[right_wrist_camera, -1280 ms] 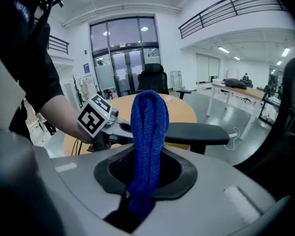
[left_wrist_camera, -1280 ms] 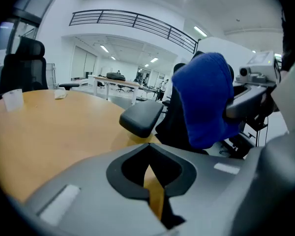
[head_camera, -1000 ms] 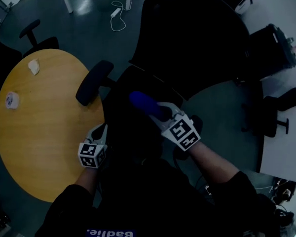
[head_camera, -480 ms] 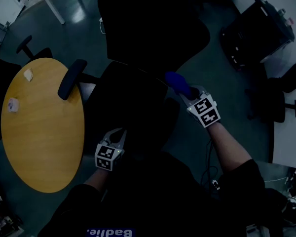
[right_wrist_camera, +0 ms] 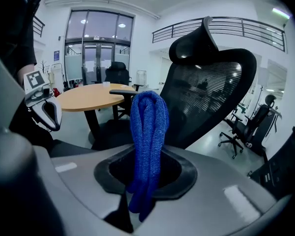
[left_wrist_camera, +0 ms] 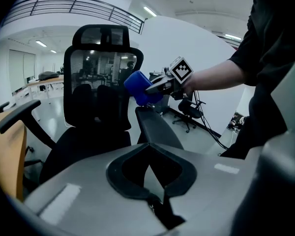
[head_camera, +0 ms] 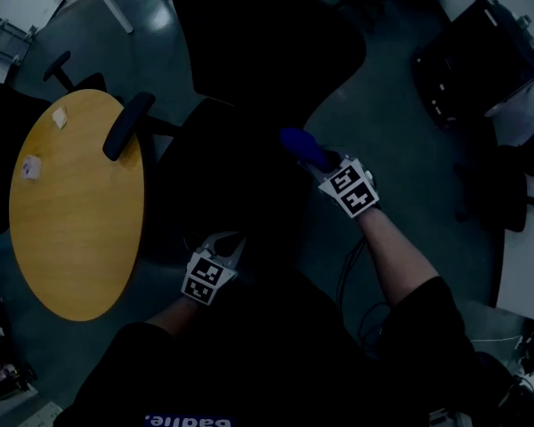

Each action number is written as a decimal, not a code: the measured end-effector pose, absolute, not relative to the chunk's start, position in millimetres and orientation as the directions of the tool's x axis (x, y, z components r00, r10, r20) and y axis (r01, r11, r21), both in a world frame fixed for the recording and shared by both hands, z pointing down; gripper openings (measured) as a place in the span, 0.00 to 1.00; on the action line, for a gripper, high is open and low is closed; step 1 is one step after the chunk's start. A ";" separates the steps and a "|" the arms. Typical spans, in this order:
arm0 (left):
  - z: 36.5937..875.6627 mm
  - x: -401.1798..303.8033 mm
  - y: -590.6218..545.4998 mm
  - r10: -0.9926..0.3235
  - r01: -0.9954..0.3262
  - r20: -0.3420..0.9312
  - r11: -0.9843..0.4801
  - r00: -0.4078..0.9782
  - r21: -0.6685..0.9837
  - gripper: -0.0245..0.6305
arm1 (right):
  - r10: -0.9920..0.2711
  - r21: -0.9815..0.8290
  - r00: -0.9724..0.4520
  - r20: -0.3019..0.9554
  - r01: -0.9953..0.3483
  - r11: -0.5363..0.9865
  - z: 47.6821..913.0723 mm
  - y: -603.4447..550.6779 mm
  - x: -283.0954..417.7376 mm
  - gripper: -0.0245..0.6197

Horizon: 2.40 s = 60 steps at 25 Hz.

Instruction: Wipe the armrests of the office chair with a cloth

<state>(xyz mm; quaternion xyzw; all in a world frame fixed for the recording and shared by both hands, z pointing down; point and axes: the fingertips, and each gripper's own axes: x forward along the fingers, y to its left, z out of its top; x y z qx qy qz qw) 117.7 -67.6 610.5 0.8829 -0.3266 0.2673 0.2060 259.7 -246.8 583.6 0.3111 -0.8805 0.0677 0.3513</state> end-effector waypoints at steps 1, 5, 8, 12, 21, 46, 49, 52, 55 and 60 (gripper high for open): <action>612.7 118.9 -67.4 -0.468 -0.692 0.610 -0.696 0.639 0.191 0.06 | -0.497 0.097 -0.565 0.659 -0.591 0.801 583.7 -247.7 257.2 0.18; 621.4 118.4 -63.0 -0.458 -0.698 0.626 -0.687 0.631 0.201 0.06 | -0.483 0.102 -0.568 0.666 -0.573 0.813 586.9 -253.1 247.4 0.18; 631.2 114.9 -54.9 -0.437 -0.692 0.643 -0.691 0.629 0.208 0.06 | -0.465 0.103 -0.561 0.685 -0.558 0.824 594.6 -255.7 238.8 0.18; 643.5 116.4 -45.8 -0.401 -0.671 0.653 -0.705 0.643 0.228 0.06 | -0.436 0.100 -0.558 0.706 -0.530 0.842 604.6 -252.5 224.6 0.18; 650.8 117.9 -46.6 -0.343 -0.609 0.627 -0.744 0.700 0.273 0.06 | -0.366 0.067 -0.577 0.730 -0.473 0.879 616.9 -209.1 177.1 0.18; 657.7 116.6 -42.0 -0.250 -0.531 0.669 -0.808 0.700 0.254 0.06 | -0.209 -0.282 -0.805 0.556 -0.419 0.863 581.1 -54.6 131.1 0.18; 654.6 117.6 -43.1 -0.259 -0.543 0.683 -0.805 0.684 0.239 0.06 | -0.326 -0.238 -0.788 0.522 -0.502 0.832 559.2 -93.9 175.8 0.18; 651.5 118.7 -45.5 -0.276 -0.562 0.694 -0.798 0.664 0.220 0.06 | -0.462 -0.159 -0.717 0.522 -0.613 0.774 549.7 -149.7 237.4 0.18; 652.3 119.4 -44.7 -0.283 -0.575 0.714 -0.792 0.641 0.202 0.06 | -0.536 -0.069 -0.623 0.570 -0.686 0.724 562.0 -196.7 287.5 0.18; 659.9 119.6 -44.1 -0.296 -0.609 0.745 -0.772 0.598 0.182 0.06 | -0.493 0.078 -0.504 0.709 -0.639 0.765 611.1 -216.2 306.1 0.18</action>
